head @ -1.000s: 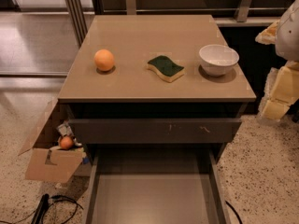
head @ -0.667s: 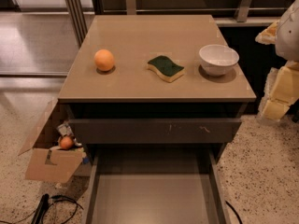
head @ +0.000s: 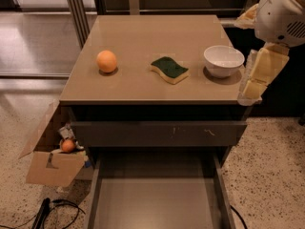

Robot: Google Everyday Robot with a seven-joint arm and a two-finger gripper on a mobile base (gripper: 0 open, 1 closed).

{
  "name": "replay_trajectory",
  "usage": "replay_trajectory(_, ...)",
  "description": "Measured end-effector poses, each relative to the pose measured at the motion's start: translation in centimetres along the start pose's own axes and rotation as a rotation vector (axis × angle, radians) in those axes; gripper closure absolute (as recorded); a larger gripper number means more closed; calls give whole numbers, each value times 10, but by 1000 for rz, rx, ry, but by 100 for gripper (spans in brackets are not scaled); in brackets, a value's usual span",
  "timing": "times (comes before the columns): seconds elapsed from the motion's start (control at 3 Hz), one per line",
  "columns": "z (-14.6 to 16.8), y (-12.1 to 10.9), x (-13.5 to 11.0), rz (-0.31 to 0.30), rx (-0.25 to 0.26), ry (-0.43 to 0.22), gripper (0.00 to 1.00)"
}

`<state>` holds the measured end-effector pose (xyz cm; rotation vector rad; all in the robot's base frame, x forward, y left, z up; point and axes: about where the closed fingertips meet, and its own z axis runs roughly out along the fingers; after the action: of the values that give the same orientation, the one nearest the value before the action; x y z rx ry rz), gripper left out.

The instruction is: Place sponge into middle drawer

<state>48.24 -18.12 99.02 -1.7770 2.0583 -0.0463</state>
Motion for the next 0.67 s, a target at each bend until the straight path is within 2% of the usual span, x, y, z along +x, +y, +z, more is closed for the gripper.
replay_trajectory(0.33,15,-30,-35,-16,-24,-104,0)
replay_trajectory(0.67,32,-74,-67,77,-52,-265,0)
